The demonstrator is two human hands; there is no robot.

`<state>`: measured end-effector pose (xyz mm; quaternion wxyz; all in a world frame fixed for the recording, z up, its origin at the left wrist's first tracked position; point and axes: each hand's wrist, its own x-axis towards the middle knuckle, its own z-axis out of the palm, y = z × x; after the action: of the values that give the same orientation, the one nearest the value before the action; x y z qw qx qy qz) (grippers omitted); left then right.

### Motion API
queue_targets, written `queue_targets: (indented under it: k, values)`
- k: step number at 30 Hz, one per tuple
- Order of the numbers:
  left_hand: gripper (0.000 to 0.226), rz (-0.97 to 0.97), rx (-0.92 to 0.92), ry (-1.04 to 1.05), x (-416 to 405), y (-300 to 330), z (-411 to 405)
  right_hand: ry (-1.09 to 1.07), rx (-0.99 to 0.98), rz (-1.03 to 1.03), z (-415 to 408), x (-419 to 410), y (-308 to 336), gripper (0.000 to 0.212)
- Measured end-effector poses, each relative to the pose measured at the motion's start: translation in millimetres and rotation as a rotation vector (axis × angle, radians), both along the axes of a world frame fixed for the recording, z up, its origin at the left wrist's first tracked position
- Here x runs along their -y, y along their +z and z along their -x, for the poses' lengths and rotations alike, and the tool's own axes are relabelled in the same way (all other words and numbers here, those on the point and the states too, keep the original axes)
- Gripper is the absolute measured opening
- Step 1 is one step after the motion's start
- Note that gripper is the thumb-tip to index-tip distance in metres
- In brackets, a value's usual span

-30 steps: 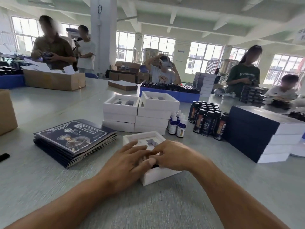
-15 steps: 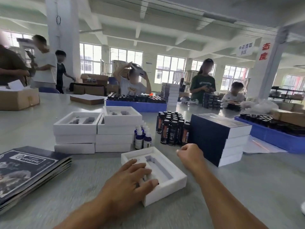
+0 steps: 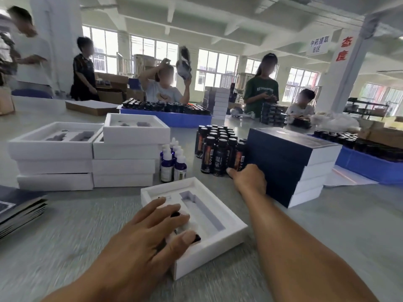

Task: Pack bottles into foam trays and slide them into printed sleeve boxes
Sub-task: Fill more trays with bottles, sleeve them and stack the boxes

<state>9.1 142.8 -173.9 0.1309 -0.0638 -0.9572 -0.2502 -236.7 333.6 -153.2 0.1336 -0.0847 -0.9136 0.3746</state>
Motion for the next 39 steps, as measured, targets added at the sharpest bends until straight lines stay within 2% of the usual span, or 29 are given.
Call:
queue_targets:
  k: [5,11,17,21,24,27,30,39]
  values:
    - [0.060,0.010,-0.009,-0.010,1.0,-4.3,1.4,-0.064,-0.019,-0.026,2.3,2.3,-3.0,0.042]
    - [0.074,0.006,-0.042,-0.007,3.7,-9.3,4.3,-0.044,-0.022,-0.004,-15.5,2.6,-7.7,0.040]
    - [0.078,-0.002,-0.065,-0.002,2.7,-8.4,4.3,0.097,-0.053,0.053,-51.6,-4.5,-3.0,0.032]
    - [0.077,-0.006,-0.104,0.020,0.5,-6.1,1.0,0.247,-0.194,0.107,-95.0,-2.9,15.6,0.027]
    - [0.070,0.025,-0.131,0.042,-0.8,-3.6,-3.6,0.396,-0.250,-0.033,-134.8,3.3,28.8,0.033]
    - [0.056,0.023,-0.110,0.055,-2.4,-3.3,-10.6,0.503,-0.246,-0.314,-166.8,7.0,25.0,0.051]
    - [0.046,-0.001,-0.055,0.073,-2.7,-1.3,-18.7,0.525,-0.276,-0.591,-187.3,12.8,19.6,0.046]
    - [0.048,0.099,-0.007,0.133,-4.1,4.7,-38.7,0.645,-0.273,-0.631,-198.4,15.5,21.1,0.045]
